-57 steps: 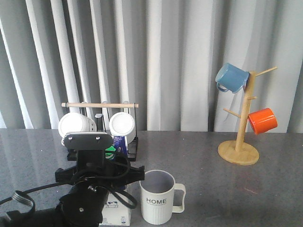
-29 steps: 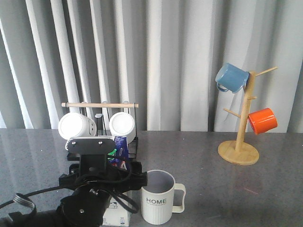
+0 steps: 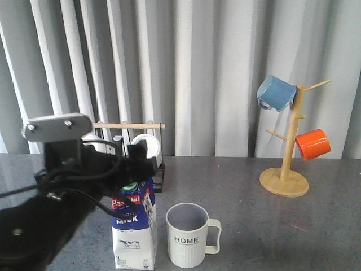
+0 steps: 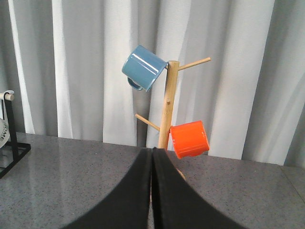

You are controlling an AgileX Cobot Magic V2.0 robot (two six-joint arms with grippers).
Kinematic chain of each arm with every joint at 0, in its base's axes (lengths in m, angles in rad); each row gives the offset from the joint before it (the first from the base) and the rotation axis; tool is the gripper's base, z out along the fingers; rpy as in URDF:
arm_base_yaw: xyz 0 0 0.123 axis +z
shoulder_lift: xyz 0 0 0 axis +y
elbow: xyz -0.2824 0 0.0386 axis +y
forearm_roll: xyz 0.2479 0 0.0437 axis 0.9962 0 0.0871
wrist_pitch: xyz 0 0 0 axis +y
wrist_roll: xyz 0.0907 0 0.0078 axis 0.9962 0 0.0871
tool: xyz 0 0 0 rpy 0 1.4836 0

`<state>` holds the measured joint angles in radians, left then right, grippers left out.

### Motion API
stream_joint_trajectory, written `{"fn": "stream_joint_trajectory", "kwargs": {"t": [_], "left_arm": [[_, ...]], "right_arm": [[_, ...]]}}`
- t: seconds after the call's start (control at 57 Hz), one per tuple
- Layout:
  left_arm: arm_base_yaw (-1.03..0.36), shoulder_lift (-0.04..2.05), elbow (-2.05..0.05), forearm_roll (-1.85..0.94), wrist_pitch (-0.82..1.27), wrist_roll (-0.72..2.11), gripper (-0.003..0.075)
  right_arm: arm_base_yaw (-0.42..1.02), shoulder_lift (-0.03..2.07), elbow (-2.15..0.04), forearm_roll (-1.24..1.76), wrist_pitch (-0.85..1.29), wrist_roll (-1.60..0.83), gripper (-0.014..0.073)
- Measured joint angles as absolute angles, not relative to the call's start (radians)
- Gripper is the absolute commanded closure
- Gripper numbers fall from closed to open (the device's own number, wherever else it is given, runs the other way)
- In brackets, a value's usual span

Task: Place milk next to cup
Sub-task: 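Lower the carton beside the mug and open the left gripper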

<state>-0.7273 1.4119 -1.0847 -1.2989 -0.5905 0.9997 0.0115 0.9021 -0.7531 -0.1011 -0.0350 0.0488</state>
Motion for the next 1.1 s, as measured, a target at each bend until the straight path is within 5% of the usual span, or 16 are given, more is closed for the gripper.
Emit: {"fn": "stream_joint_trajectory", "kwargs": {"t": [0.105, 0.491, 0.684, 1.104], "left_arm": [[-0.727, 1.324, -1.085, -1.249, -0.568, 1.0, 0.0735], [-0.727, 1.216, -1.085, -1.233, -0.564, 1.0, 0.0728], [-0.727, 1.214, -1.117, -1.23, -0.479, 0.74, 0.0728], [-0.745, 1.193, -1.18, -0.954, 0.046, 0.462, 0.0728]], "right_arm": [[0.011, 0.902, -0.753, -0.101, -0.035, 0.049, 0.0602], [0.011, 0.902, -0.753, -0.101, -0.035, 0.049, 0.0602], [0.011, 0.902, -0.753, -0.101, -0.035, 0.049, 0.0602], [0.011, 0.902, -0.753, -0.101, -0.035, 0.049, 0.0602]]}}
